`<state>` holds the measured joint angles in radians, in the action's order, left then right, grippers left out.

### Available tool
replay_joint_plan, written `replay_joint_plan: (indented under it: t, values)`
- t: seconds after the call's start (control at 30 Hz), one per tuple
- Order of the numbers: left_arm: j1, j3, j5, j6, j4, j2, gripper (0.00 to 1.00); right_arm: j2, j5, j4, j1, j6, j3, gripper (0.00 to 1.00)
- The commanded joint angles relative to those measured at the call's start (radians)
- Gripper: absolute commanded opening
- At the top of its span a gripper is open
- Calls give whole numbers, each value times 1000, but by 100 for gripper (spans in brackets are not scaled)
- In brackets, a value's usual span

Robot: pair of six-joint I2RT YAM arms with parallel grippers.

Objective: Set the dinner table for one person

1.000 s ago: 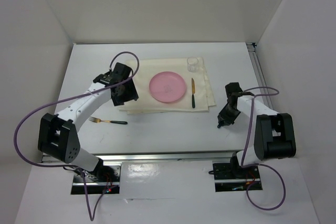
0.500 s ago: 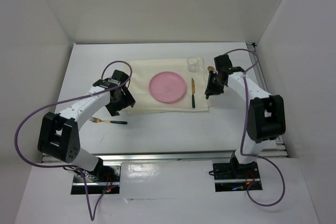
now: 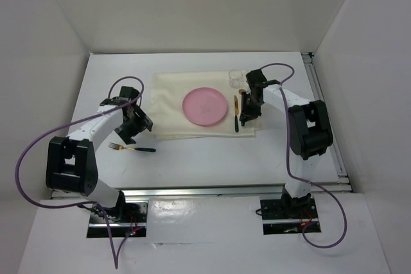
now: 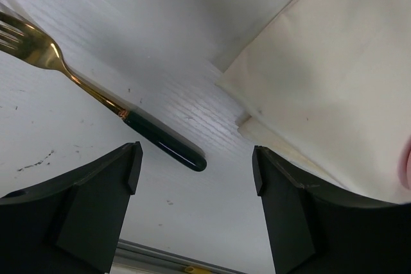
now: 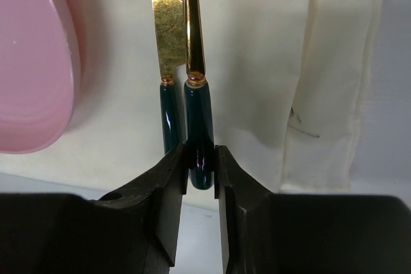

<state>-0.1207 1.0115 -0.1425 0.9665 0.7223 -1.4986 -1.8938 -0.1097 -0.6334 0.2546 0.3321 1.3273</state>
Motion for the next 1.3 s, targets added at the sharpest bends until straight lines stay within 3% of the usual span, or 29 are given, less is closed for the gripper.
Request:
replay_joint_plan:
  t: [0.0, 0.07, 0.13, 0.23, 0.27, 0.5, 0.63, 0.83, 1.1, 1.27]
  values:
    - [10, 12, 40, -32, -23, -25, 87, -10, 24, 14, -2, 4, 27, 19]
    - [10, 12, 40, -32, -23, -25, 87, -10, 24, 14, -2, 13, 27, 23]
    - [10, 12, 40, -32, -23, -35, 87, -30, 24, 14, -2, 13, 27, 36]
    - [10, 12, 40, -43, -32, -45, 90, -30, 24, 5, 8, 13, 36, 41]
    - [10, 12, 40, -43, -32, -45, 90, -30, 24, 5, 8, 13, 36, 49]
    - [10, 12, 18, -3, -8, -66, 93, 18, 42, -26, 17, 13, 36, 59]
    - [10, -59, -6, 72, 31, 15, 92, 87, 51, -35, 17, 22, 36, 66]
    - [-28, -120, -35, 192, 31, 84, 83, 140, 51, -44, 17, 22, 36, 67]
    - [-39, -111, -34, 323, 20, -72, 74, 170, 61, -63, 26, 13, 46, 67]
    - [-48, -125, -34, 368, 20, -103, 61, 179, 79, -81, 26, 13, 46, 67]
